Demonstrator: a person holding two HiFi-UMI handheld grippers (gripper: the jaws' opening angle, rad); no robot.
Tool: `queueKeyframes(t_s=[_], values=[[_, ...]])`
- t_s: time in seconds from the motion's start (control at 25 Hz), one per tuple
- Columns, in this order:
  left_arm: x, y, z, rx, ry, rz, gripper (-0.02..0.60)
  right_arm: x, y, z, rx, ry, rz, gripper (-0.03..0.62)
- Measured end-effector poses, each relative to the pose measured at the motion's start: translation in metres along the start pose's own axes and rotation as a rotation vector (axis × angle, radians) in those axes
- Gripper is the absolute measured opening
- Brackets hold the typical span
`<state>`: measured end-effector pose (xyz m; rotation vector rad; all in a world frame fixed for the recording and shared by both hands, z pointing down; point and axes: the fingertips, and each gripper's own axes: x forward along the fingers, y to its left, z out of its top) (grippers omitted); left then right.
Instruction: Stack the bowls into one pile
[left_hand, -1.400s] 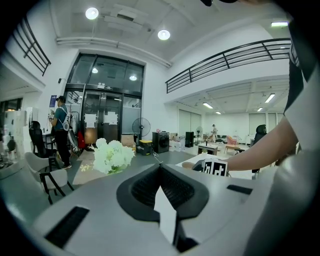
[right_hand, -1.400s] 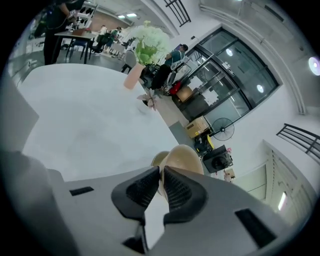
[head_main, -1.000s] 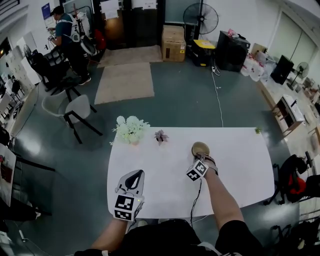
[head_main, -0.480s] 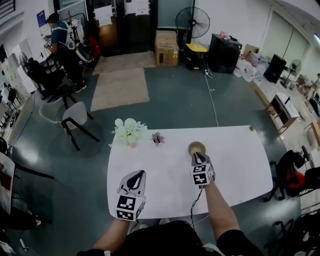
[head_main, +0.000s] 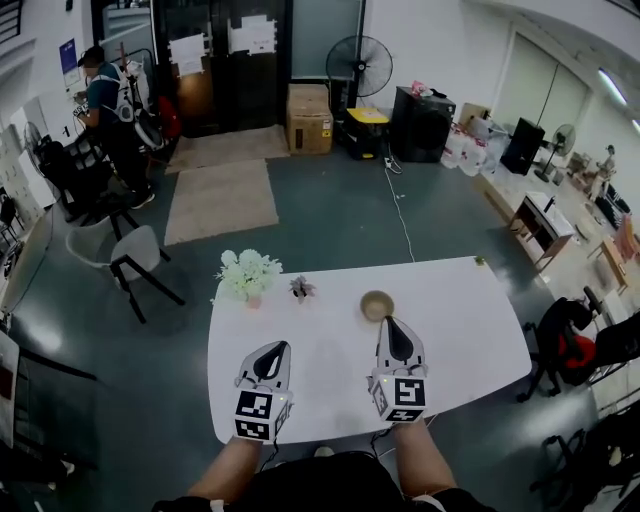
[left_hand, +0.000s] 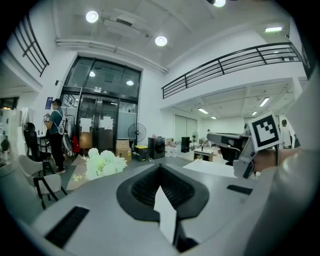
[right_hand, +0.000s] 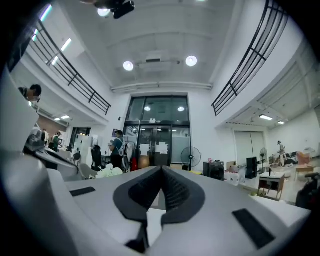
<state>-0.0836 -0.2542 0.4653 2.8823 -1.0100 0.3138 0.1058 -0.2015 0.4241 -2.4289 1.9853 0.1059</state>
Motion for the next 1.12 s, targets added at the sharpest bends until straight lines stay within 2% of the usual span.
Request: queueKeyframes(t_s=[0.4,0.92,1.12], values=[[-0.018,-0.002,0.002,-0.004,-0.014,-0.056,0.012,-0.031,0.041,0.001,0.009,0.008,0.015,0.011],[-0.049,0.017,0.005,-0.007,-0.032,-0.081,0.012,-0.044,0.078,0.005,-0.035,0.013,-0.015,0.012],[-0.059,0.031,0.003,0.023,-0.035,-0.075,0.012,-0.045,0.096,0.005,-0.033,0.014,-0.013,0.012]])
